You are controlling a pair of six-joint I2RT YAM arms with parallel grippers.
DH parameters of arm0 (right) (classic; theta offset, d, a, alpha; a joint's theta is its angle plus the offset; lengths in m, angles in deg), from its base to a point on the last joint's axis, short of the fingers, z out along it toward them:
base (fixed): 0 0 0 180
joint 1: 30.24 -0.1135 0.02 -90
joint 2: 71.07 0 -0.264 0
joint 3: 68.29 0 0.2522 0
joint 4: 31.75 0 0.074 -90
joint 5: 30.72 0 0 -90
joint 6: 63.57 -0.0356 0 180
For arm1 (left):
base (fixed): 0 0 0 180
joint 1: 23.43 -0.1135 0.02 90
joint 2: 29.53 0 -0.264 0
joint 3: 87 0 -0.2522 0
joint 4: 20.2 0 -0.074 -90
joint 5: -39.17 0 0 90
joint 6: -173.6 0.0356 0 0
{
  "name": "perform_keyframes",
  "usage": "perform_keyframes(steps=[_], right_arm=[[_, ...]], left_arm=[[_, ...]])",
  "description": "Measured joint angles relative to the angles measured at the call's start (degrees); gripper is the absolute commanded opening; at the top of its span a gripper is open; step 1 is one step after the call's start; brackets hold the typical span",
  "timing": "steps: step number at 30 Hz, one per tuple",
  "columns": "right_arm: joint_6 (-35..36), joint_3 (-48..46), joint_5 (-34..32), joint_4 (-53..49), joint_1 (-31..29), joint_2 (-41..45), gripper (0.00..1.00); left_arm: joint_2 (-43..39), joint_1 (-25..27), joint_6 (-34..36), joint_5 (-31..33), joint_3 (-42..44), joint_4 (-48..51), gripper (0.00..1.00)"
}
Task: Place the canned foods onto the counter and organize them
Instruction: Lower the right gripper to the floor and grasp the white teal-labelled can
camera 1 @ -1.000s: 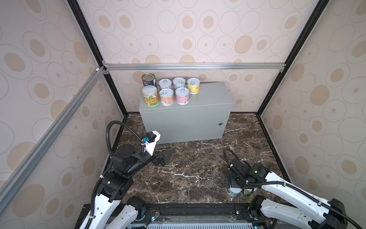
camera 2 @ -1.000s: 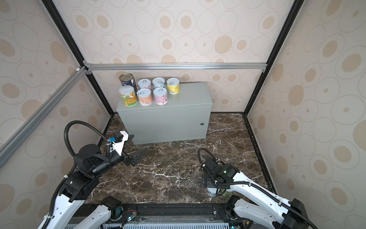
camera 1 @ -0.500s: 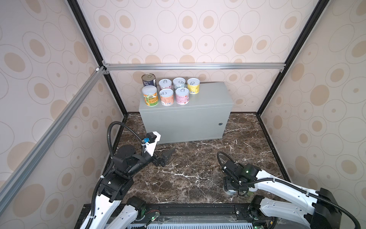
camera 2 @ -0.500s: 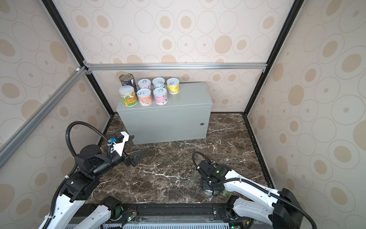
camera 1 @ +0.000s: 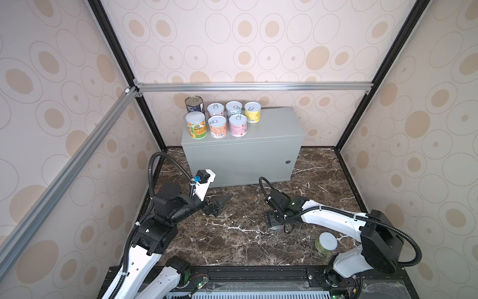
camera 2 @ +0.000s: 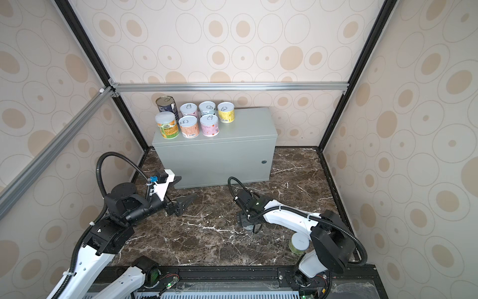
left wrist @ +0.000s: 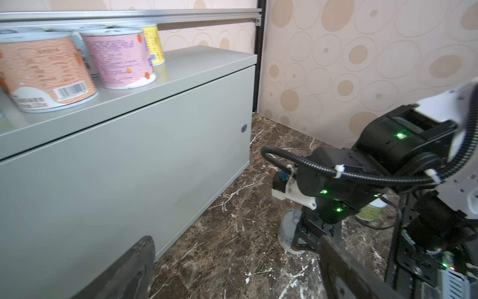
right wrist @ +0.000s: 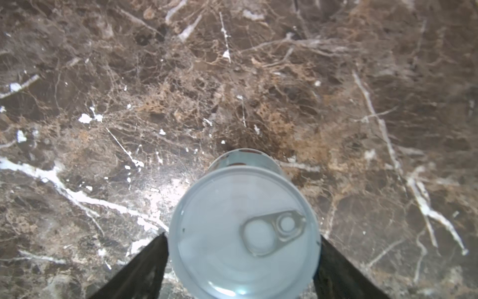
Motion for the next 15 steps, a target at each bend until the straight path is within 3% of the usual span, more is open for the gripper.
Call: perform_keyframes(steps=[8,15], right_arm=[[1.0,-2.4,-0.1,4.8,0.0,-0.2,0.92],[1.0,-3.4,-1.0,6.9,0.0,-0.8,0.81]], left_arm=[[3.3,0.0,0.7,-9.8,-2.2,3.9,0.98],[4.2,0.0,1.3,-12.0,-3.1,6.1,0.98]])
